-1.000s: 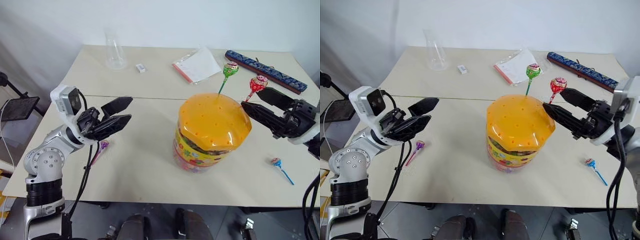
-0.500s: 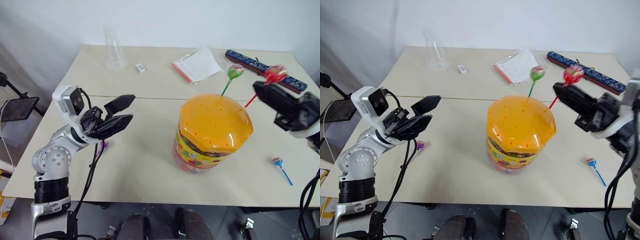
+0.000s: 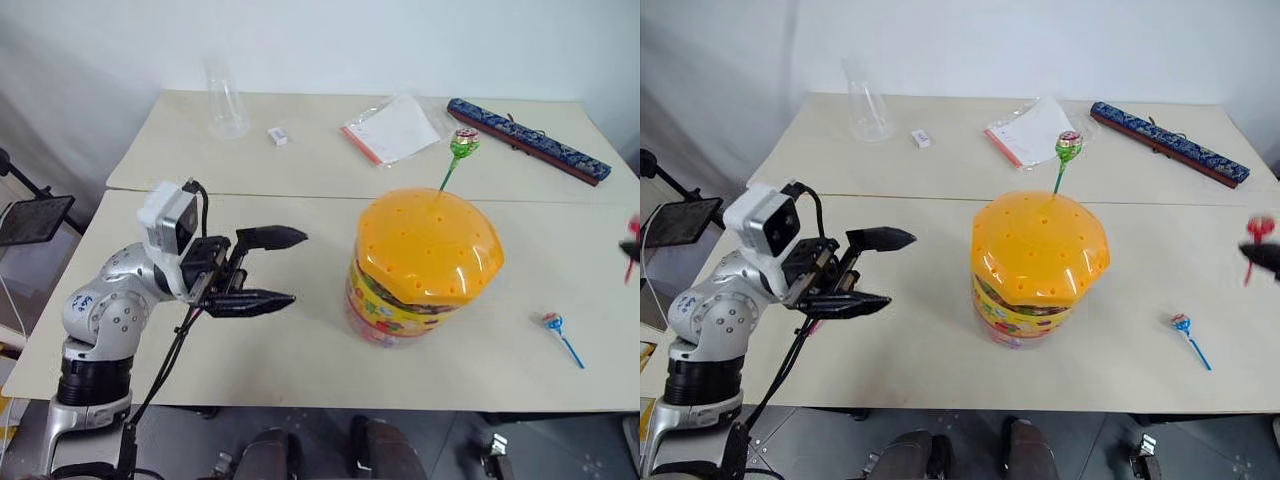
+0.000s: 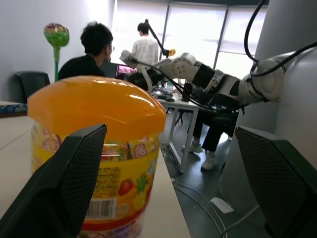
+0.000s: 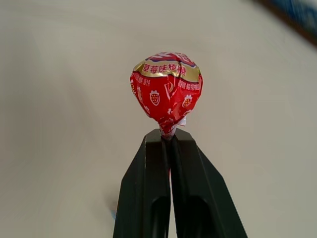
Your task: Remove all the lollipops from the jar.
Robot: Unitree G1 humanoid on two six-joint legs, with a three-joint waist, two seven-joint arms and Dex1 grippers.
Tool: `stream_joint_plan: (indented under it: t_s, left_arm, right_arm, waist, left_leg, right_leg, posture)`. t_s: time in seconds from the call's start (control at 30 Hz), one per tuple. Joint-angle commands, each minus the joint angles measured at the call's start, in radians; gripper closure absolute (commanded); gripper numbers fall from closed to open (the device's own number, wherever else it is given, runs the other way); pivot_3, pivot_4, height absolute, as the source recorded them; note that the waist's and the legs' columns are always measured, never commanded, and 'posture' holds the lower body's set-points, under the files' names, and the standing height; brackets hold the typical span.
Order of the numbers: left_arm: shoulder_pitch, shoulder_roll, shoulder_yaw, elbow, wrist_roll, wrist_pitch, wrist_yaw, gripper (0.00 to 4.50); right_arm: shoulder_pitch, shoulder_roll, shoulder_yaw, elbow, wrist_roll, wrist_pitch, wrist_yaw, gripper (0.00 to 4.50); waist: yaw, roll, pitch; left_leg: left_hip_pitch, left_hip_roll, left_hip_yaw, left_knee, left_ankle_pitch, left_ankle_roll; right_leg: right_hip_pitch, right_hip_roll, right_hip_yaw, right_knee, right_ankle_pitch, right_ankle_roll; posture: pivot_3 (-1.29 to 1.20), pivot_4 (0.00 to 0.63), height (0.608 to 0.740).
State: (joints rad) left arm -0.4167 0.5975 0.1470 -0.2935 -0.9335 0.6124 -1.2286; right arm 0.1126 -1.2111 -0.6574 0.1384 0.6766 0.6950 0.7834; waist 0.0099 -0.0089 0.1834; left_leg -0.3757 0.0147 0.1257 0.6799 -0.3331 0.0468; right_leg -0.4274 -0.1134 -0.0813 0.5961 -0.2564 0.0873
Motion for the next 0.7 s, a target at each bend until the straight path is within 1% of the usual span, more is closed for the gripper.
stream_joint_plan:
  t_s: [0.03,0.07,0.17,0.27,0.37,0.5,0.53,0.6,0.63,0.67,0.7]
  left_arm:
    - [0.059,0.016,-0.001,-0.080,0.031,-0.035,0.020,0.10]
    - [0.074,0.016,-0.007,-0.093,0.041,-0.042,0.027,0.10]
    - [0.092,0.016,-0.022,-0.117,0.063,-0.052,0.047,0.10]
    - [0.096,0.028,-0.024,-0.124,0.062,-0.046,0.049,0.10]
    - [0.090,0.043,-0.022,-0.120,0.052,-0.044,0.036,0.10]
    - [0.081,0.055,-0.015,-0.104,0.043,-0.047,0.020,0.10]
    - [0.062,0.042,0.018,-0.075,-0.010,-0.019,0.049,0.10]
    - [0.017,0.002,0.094,0.013,-0.118,0.030,0.132,0.10]
    - [0.003,-0.009,0.118,0.045,-0.147,0.046,0.158,0.10]
    - [-0.004,-0.013,0.129,0.061,-0.158,0.054,0.169,0.10]
    - [-0.010,-0.023,0.144,0.085,-0.174,0.065,0.186,0.10]
  right_arm:
    - [-0.011,-0.003,0.069,0.091,-0.178,-0.140,-0.040,4.49]
    - [-0.007,0.005,0.097,0.116,-0.230,-0.207,-0.037,4.49]
    - [-0.026,0.063,0.127,0.159,-0.257,-0.270,-0.005,4.49]
    - [-0.026,0.093,0.143,0.188,-0.282,-0.308,0.033,3.73]
    - [-0.043,0.120,0.103,0.204,-0.246,-0.303,0.075,2.76]
    - [-0.024,0.131,0.051,0.182,-0.221,-0.359,0.174,1.35]
    - [-0.046,0.165,-0.013,0.112,-0.111,-0.363,0.264,1.01]
    - [-0.105,0.214,-0.094,-0.021,0.062,-0.306,0.318,0.32]
    - [-0.126,0.229,-0.112,-0.066,0.106,-0.283,0.323,0.32]
    - [-0.135,0.237,-0.116,-0.089,0.117,-0.267,0.313,0.32]
    - [-0.178,0.257,-0.116,-0.158,0.192,-0.221,0.263,0.32]
  waist:
    - [-0.006,0.000,0.000]
    - [-0.009,0.000,0.000]
    - [-0.011,0.000,0.000]
    - [-0.011,0.003,-0.001]
    - [-0.011,0.004,-0.001]
    - [-0.010,0.006,0.000]
    - [-0.010,0.006,0.000]
    - [-0.010,0.005,0.000]
    - [-0.013,0.006,0.000]
    - [-0.014,0.006,0.000]
    - [-0.014,0.006,0.000]
  left_leg:
    - [0.000,0.000,0.000,0.000,0.000,0.000]
    - [0.001,0.000,0.000,0.000,0.000,-0.001]
    - [0.001,0.000,-0.001,0.000,0.001,-0.002]
    - [0.001,0.000,0.000,0.000,0.001,-0.002]
    - [0.001,0.000,0.000,0.000,0.001,-0.002]
    - [0.001,0.000,0.000,0.000,0.001,-0.002]
    - [0.001,0.000,0.000,0.000,0.001,-0.002]
    - [0.001,0.001,-0.001,0.000,0.001,-0.002]
    - [0.002,0.001,-0.002,0.001,0.001,-0.002]
    - [0.002,0.001,-0.001,0.001,0.001,-0.002]
    - [0.003,0.001,-0.001,0.001,0.001,-0.002]
  right_leg:
    - [0.000,0.000,0.000,0.000,0.000,0.000]
    - [0.000,0.000,0.000,0.001,0.000,0.000]
    - [0.000,0.000,0.000,0.001,0.000,0.000]
    - [0.000,0.001,0.000,0.001,0.000,0.000]
    - [0.000,0.001,0.000,0.001,0.000,0.000]
    - [0.000,0.001,0.000,0.001,0.000,0.000]
    - [0.000,0.001,0.000,0.001,0.000,0.000]
    - [0.001,0.001,0.000,0.001,0.000,0.001]
    - [0.001,0.001,0.000,0.002,0.001,0.001]
    - [0.001,0.001,0.001,0.004,0.001,0.001]
    - [0.001,0.001,0.001,0.005,0.001,0.001]
  posture:
    - [0.00,0.150,0.740]
    - [0.00,0.150,0.740]
    - [0.00,0.150,0.740]
    - [0.00,0.150,0.740]
    - [0.00,0.150,0.740]
    - [0.00,0.150,0.740]
    - [0.00,0.150,0.740]
    - [0.00,0.150,0.740]
    - [0.00,0.150,0.740]
    - [0.00,0.150,0.740]
    - [0.00,0.150,0.740]
